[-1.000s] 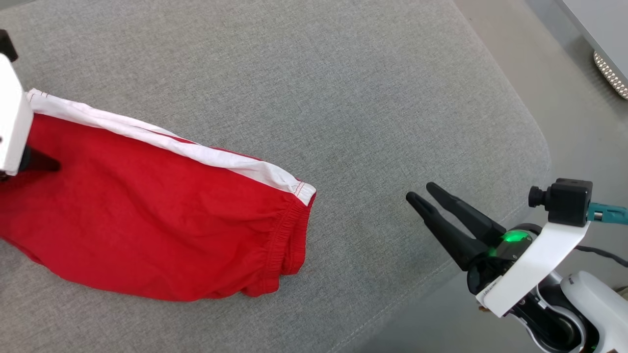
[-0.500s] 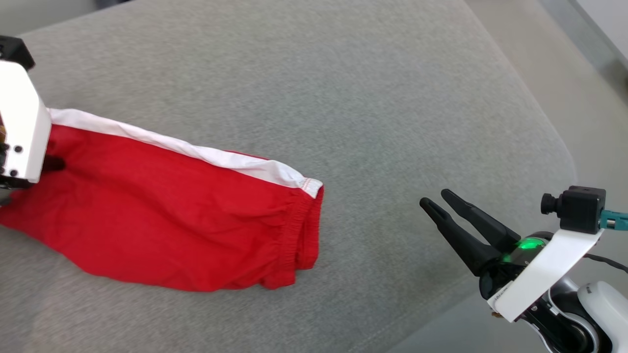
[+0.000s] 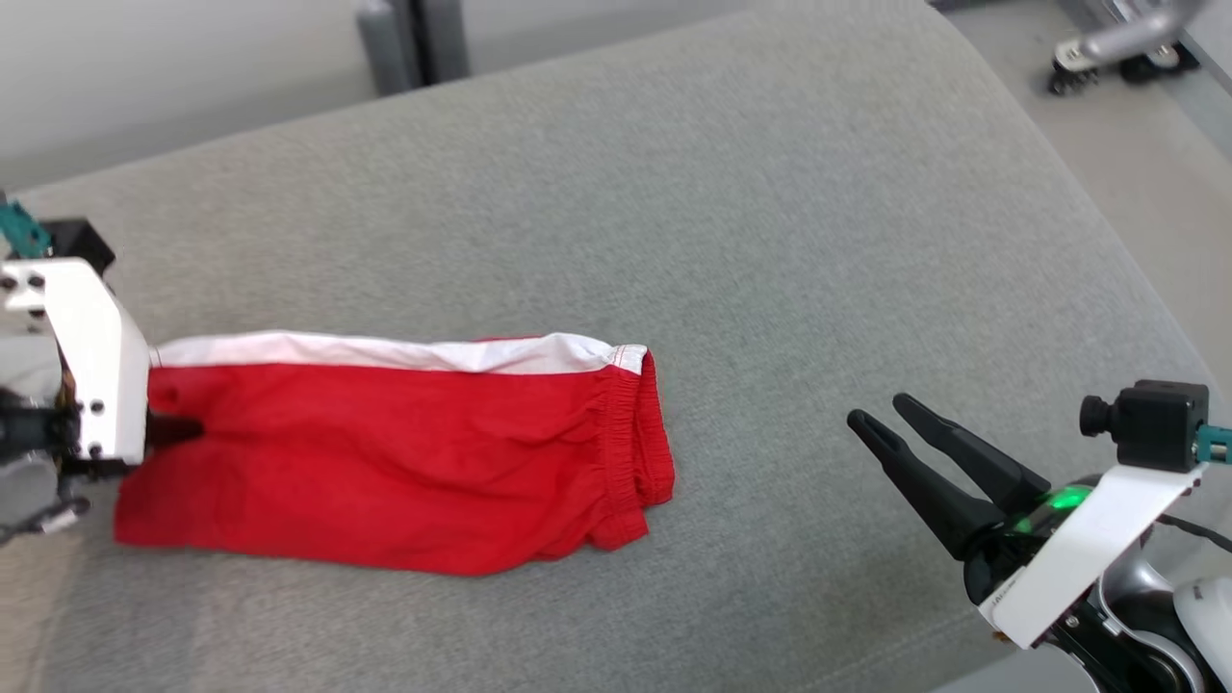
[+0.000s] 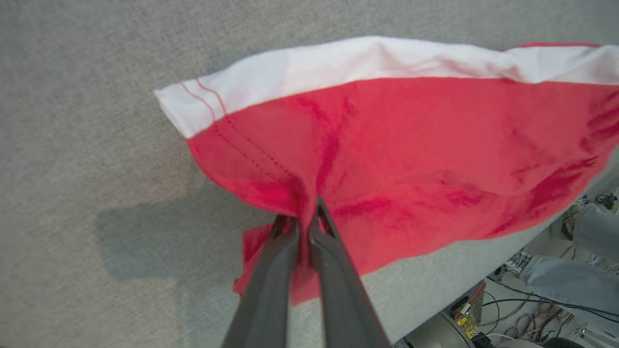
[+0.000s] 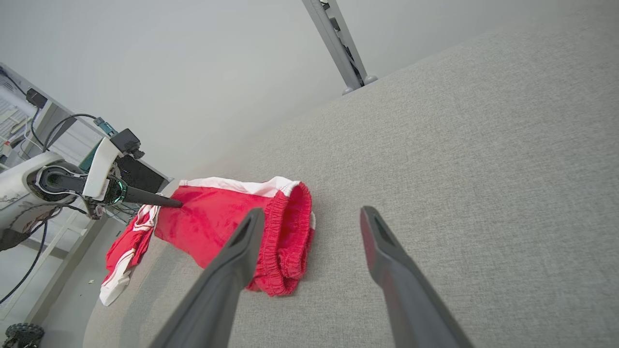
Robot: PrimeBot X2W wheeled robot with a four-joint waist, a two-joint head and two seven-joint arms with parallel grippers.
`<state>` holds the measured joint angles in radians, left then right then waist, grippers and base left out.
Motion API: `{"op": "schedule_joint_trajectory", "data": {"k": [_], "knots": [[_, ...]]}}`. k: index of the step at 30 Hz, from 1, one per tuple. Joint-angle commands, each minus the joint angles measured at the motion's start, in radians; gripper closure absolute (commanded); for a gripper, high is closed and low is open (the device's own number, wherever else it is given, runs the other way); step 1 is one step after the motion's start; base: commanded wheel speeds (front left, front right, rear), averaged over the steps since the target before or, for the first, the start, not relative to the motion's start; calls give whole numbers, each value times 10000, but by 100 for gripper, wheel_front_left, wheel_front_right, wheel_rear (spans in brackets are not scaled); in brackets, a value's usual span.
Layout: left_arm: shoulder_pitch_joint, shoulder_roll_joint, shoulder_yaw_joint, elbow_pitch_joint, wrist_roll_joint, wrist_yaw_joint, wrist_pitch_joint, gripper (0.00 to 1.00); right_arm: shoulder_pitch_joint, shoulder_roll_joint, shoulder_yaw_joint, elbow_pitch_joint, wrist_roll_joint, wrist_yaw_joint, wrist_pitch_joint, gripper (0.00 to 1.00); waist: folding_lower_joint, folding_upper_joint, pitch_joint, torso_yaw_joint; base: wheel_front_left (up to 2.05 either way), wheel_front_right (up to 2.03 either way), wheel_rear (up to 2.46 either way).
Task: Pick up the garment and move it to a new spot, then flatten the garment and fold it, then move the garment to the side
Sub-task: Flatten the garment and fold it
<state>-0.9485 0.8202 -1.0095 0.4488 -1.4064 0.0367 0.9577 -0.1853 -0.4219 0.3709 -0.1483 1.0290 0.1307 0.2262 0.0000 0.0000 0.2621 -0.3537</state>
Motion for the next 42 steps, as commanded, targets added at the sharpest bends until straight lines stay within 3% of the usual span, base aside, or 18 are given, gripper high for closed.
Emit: {"op": "schedule_joint_trajectory", "data": {"k": [1, 10, 18, 26, 27, 28, 36, 42], "knots": [[293, 4, 73, -23, -154, 55, -118, 100, 202, 46, -170, -99, -124, 3, 155, 0, 0, 0, -374, 330, 0, 0, 0], [1628, -97, 387, -465, -1200, 253, -610, 100, 1029, 526, -1205, -554, -541, 3, 969, 0, 0, 0, -1201, 672, 0, 0, 0], [2315, 232, 485, -1270, -1642, 597, -627, 100, 1721, 878, -1964, -991, -784, 3, 1647, 0, 0, 0, -1668, 794, 0, 0, 0], [2692, 427, 446, -1191, -1353, 861, -1132, 100, 1748, 1280, -2148, -1309, -1038, 3, 2094, 0, 0, 0, -1476, 738, 0, 0, 0], [2699, 422, 438, -1075, -1253, 874, -1249, 64, 1700, 1314, -2138, -1333, -1060, 3, 2167, 0, 0, 0, -1444, 726, 0, 0, 0], [2718, 431, 348, -972, -1117, 861, -1299, 0, 1649, 1344, -2133, -1345, -1082, 3, 2189, 0, 0, 0, -1420, 715, 0, 0, 0], [2519, 240, 256, -424, -619, 613, -1791, 0, 1526, 1474, -2178, -1321, -1288, 3, 2384, 0, 0, 0, -1407, 781, 0, 0, 0], [2146, 74, 259, -377, 239, 156, -2850, 0, 1558, 1521, -2135, -1255, -1515, 3, 2263, 0, 0, 0, -1725, 1043, 0, 0, 0]]}}
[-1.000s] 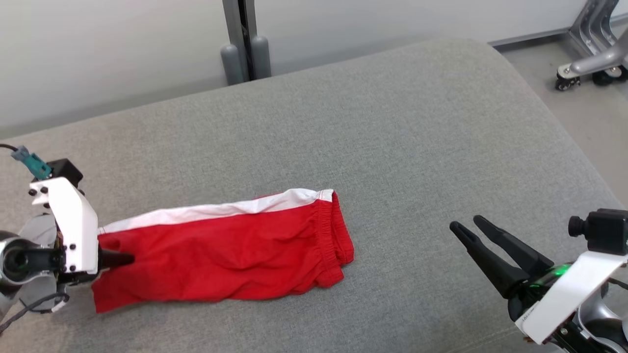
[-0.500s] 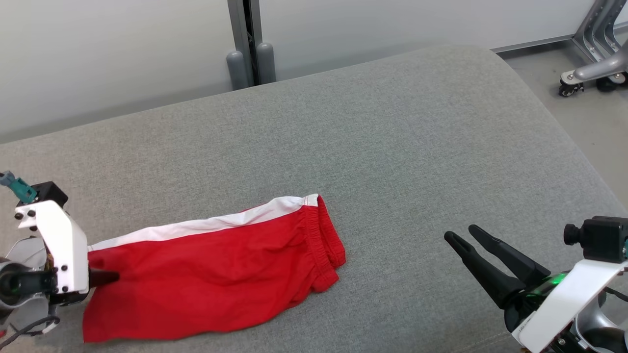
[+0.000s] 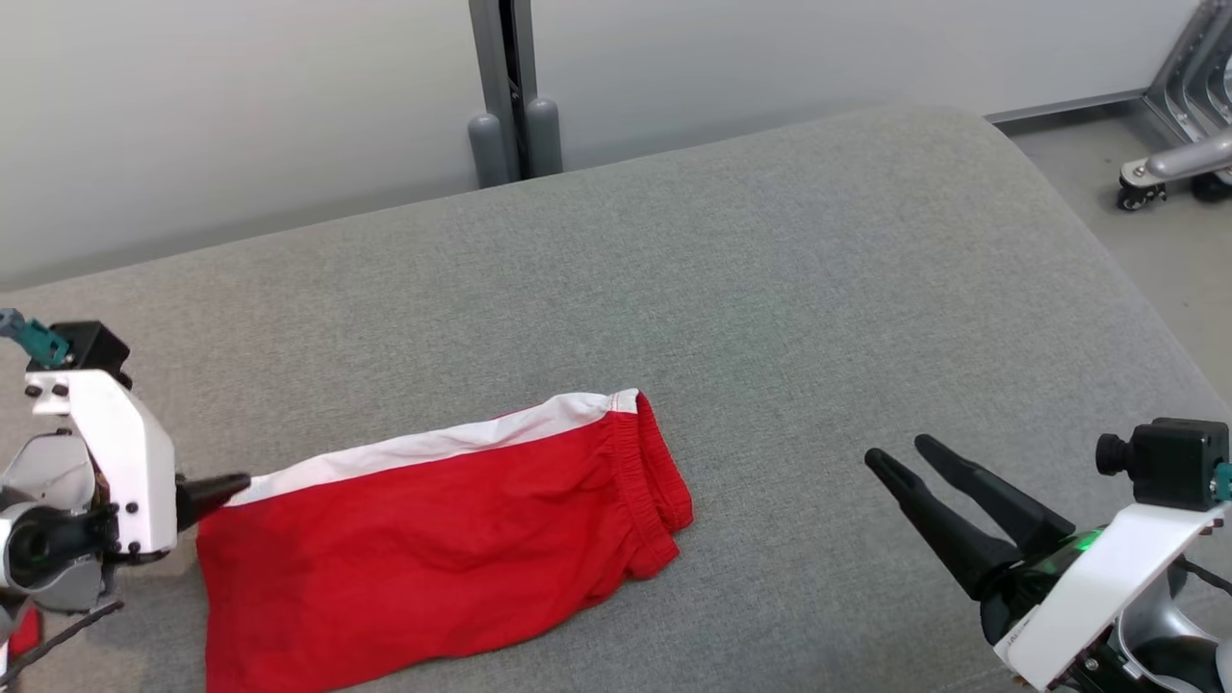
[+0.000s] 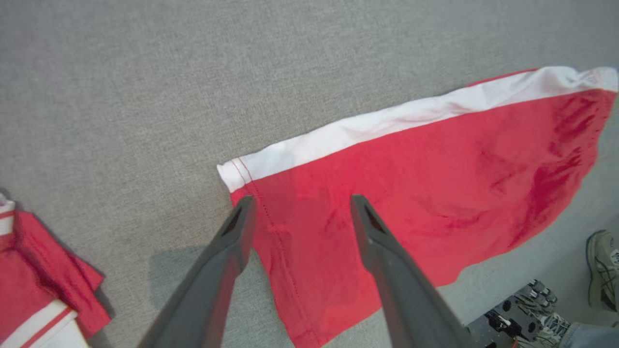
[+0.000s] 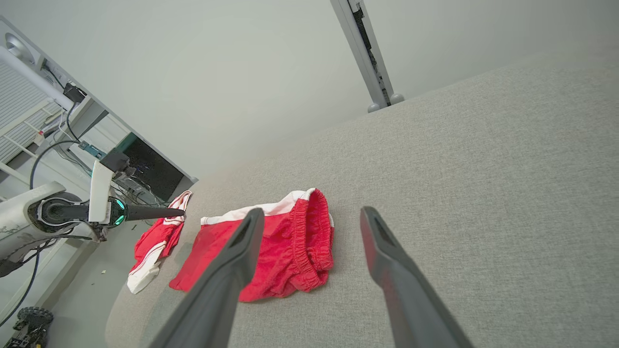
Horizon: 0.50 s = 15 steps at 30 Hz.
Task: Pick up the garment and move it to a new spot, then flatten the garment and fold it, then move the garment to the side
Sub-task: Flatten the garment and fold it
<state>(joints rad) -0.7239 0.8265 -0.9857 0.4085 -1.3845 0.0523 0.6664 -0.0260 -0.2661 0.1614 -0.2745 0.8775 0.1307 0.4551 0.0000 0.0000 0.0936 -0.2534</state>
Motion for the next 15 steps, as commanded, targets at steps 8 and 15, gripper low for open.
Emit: {"op": "schedule_joint_trajectory", "data": {"k": [8, 15], "knots": [[-314, 220, 562, -795, 1126, 232, -2377, 0, -198, 132, -254, -270, -890, 3, -673, 0, 0, 0, -397, 440, 0, 0, 0], [551, 562, 1217, -2086, 1883, 1110, -5160, 0, -476, 394, -794, -322, -2004, 3, -1466, 0, 0, 0, -571, 871, 0, 0, 0]]}}
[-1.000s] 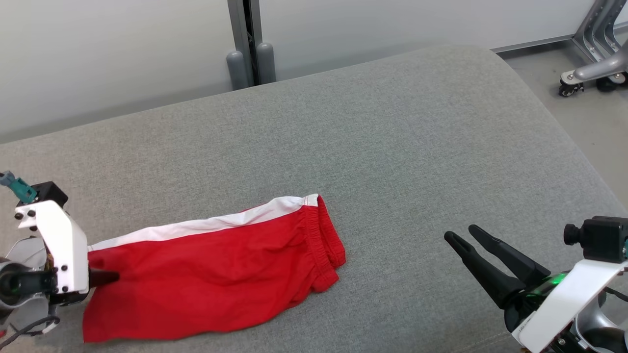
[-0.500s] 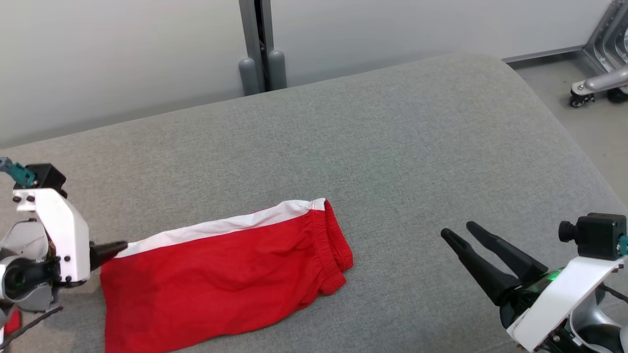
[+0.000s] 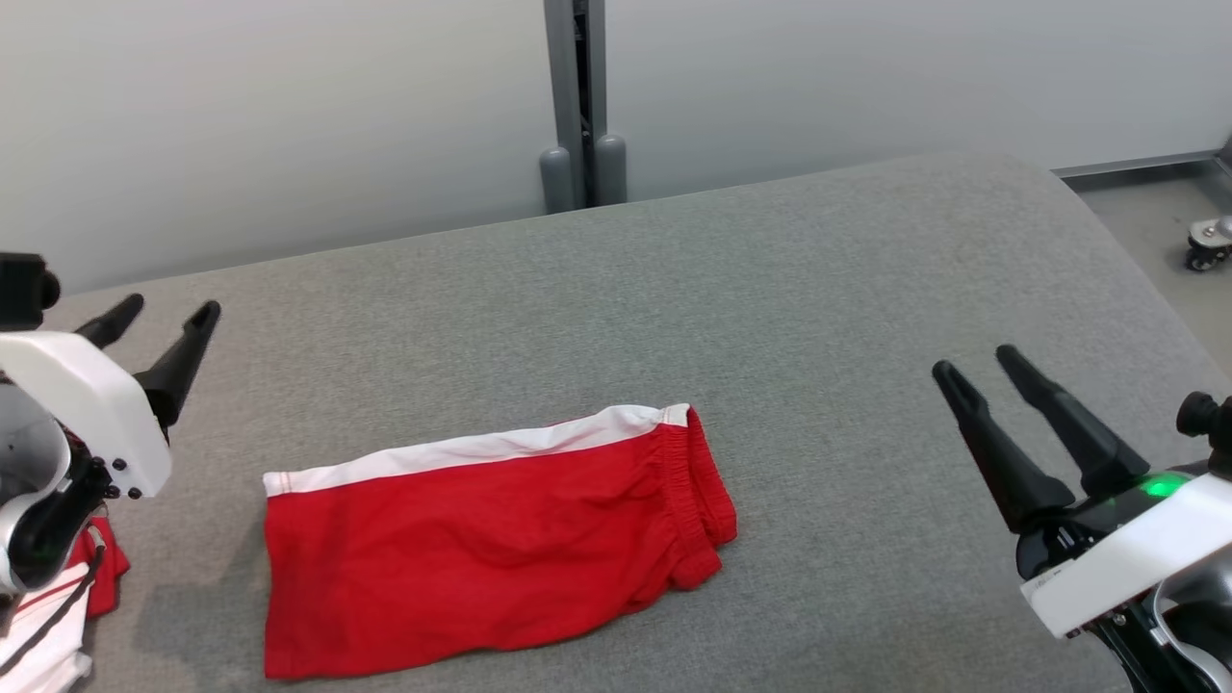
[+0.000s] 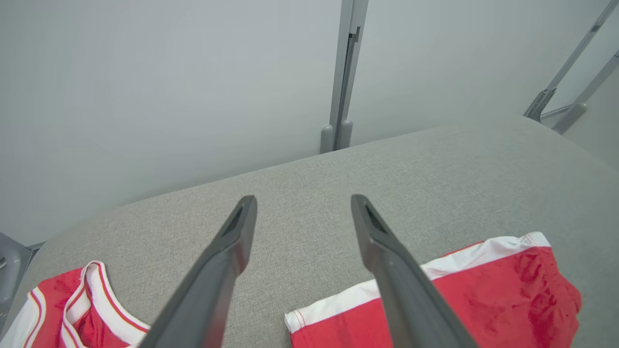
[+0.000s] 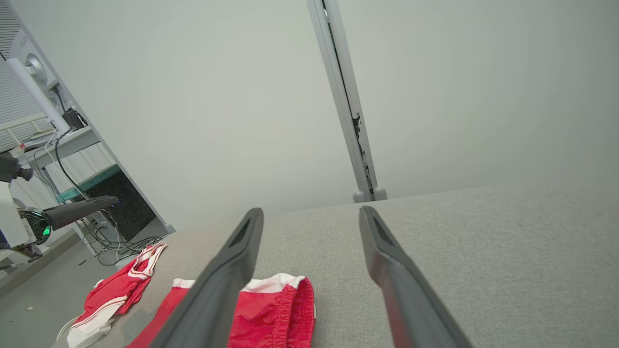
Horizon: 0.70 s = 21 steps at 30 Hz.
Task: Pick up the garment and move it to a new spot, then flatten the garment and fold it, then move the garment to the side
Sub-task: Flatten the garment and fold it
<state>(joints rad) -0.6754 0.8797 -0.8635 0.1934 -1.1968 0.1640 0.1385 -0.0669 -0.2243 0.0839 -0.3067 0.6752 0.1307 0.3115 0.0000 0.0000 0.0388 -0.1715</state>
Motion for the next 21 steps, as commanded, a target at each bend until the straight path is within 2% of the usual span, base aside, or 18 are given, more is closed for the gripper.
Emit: {"op": "schedule_joint_trajectory", "data": {"k": [1, 7, 9, 12, 14, 16, 21], "knots": [[266, 11, 114, -94, 48, 156, -365, 0, -103, 27, -69, 24, -132, 3, -157, 0, 0, 0, -36, 121, 0, 0, 0], [1727, -301, 765, -1115, 106, 1073, -3020, 0, -74, 272, -161, 437, -992, 3, -1095, 0, 0, 0, -45, 479, 0, 0, 0], [2263, -370, 943, -1386, 207, 1395, -3582, 0, -14, 278, -61, 715, -1119, 3, -1455, 0, 0, 0, -19, 559, 0, 0, 0], [3014, -744, 1422, -1787, 303, 1638, -3970, 0, 162, 267, 21, 1214, -1301, 3, -1979, 0, 0, 0, -7, 732, 0, 0, 0], [3481, -1111, 1985, -2054, 623, 1695, -4037, 0, 294, 340, -18, 1488, -1355, 3, -2309, 0, 0, 0, 7, 874, 0, 0, 0], [4075, -1717, 2823, -2322, 1065, 1570, -4021, 0, 457, 232, 57, 1700, -1570, 3, -2579, 0, 0, 0, 41, 1016, 0, 0, 0], [5230, -2661, 3758, -2422, 2646, 1323, -4025, 0, 760, 239, 46, 1974, -1793, 3, -3274, 0, 0, 0, 101, 1255, 0, 0, 0]]}}
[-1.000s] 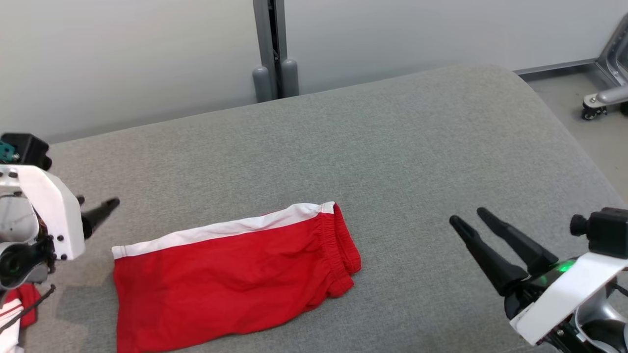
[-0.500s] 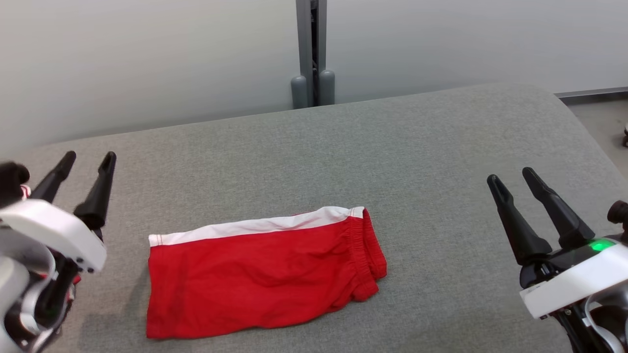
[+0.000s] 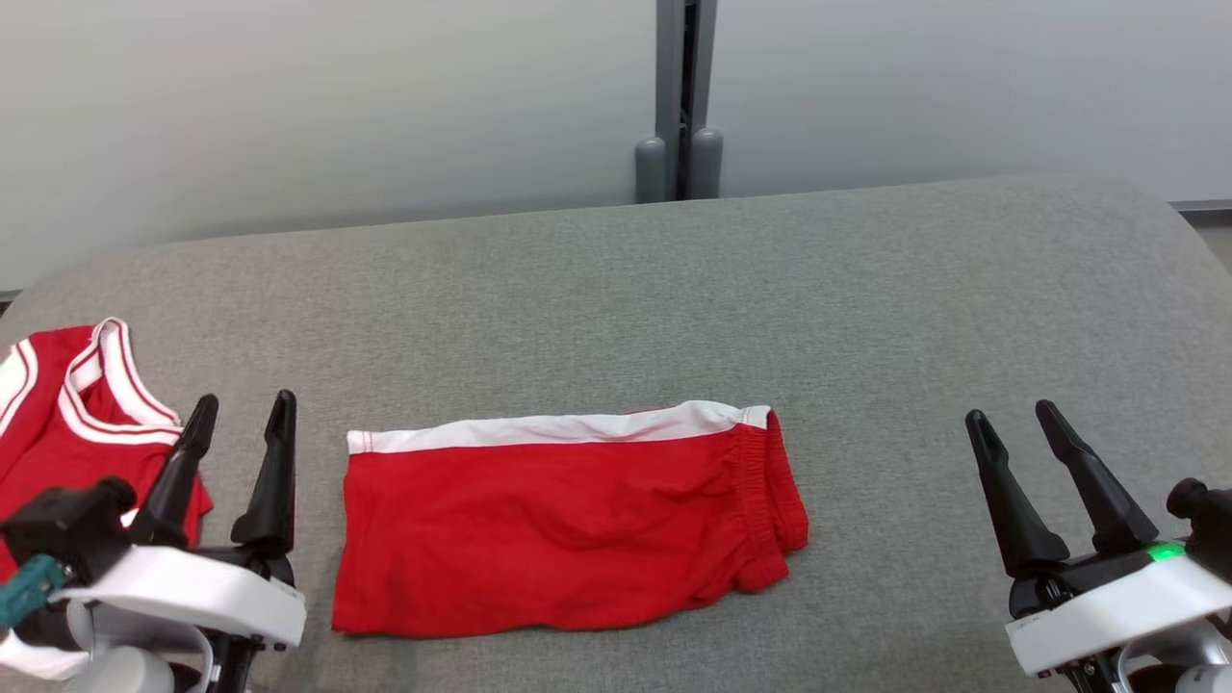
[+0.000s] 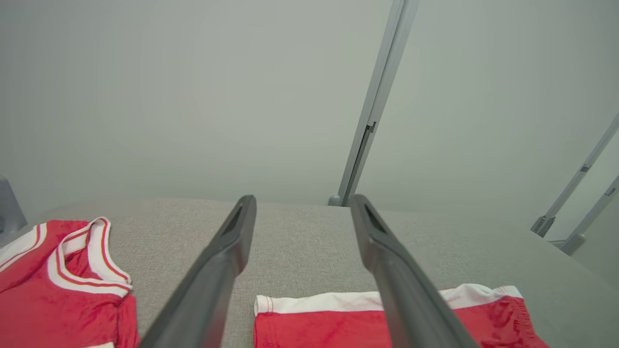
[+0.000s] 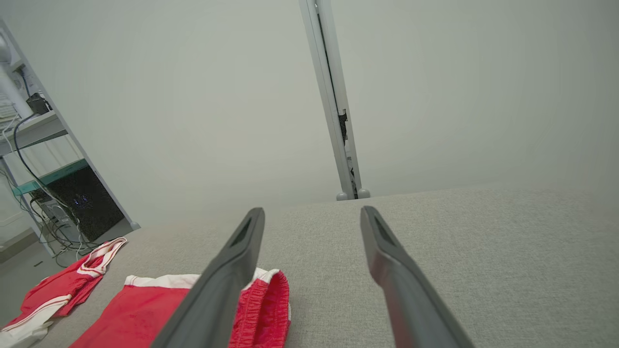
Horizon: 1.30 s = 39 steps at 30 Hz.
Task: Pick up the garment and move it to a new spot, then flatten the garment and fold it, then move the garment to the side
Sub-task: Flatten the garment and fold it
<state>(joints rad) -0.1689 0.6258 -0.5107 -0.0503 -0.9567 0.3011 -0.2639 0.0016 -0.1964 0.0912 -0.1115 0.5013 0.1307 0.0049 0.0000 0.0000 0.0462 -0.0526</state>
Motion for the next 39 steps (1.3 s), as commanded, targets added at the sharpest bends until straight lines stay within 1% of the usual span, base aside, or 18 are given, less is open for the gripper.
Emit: {"op": "schedule_joint_trajectory", "data": {"k": [1, 2, 6, 9, 11, 16, 18, 24, 26, 32, 39], "knots": [[339, -357, 416, 18, 478, -96, 1, 0, 117, -42, -57, 42, -136, 3, -349, 0, 0, 0, 49, 106, 0, 0, 0], [339, -357, 416, 18, 478, -96, 1, 0, 117, -42, -57, 42, -136, 3, -349, 0, 0, 0, 49, 106, 0, 0, 0], [955, -1045, 1000, 173, 1514, -181, -1, 0, 62, -11, 110, 280, -281, 3, -639, 0, 0, 0, 118, 257, 0, 0, 0], [1276, -1573, 1339, 169, 2257, -333, -2, 0, -160, -207, 559, 692, -156, 3, -574, 0, 0, 0, 169, 408, 0, 0, 0], [1446, -1756, 1243, 180, 2876, -532, -2, 0, -351, -332, 850, 1092, -15, 3, -605, 0, 0, 0, 230, 533, 0, 0, 0], [1620, -2283, 1354, 201, 3641, -987, -1, 0, -983, -529, 1347, 2404, 224, 3, -436, 0, 0, 0, 347, 912, 0, 0, 0], [1580, -2524, 1446, 204, 3819, -1094, -1, 0, -1292, -363, 1456, 2953, 534, 3, -251, 0, 0, 0, 391, 1095, 0, 0, 0], [1382, -2938, 1343, 500, 4214, -1558, -3, 0, -2131, -332, 2162, 4407, 878, 3, 150, 0, 0, 0, 534, 1670, 0, 0, 0], [1299, -3045, 1291, 600, 4304, -1698, -3, 0, -2333, -292, 2250, 4905, 947, 3, 286, 0, 0, 0, 574, 1870, 0, 0, 0], [1102, -3251, 1239, 884, 4410, -1973, -4, 0, -2663, -104, 2338, 6107, 1148, 3, 808, 0, 0, 0, 667, 2311, 0, 0, 0], [947, -3415, 1264, 1089, 4493, -2180, -2, 0, -2726, -68, 2015, 7156, 1027, -3, 1164, 0, 0, 0, 785, 2511, 0, 0, 0]]}}
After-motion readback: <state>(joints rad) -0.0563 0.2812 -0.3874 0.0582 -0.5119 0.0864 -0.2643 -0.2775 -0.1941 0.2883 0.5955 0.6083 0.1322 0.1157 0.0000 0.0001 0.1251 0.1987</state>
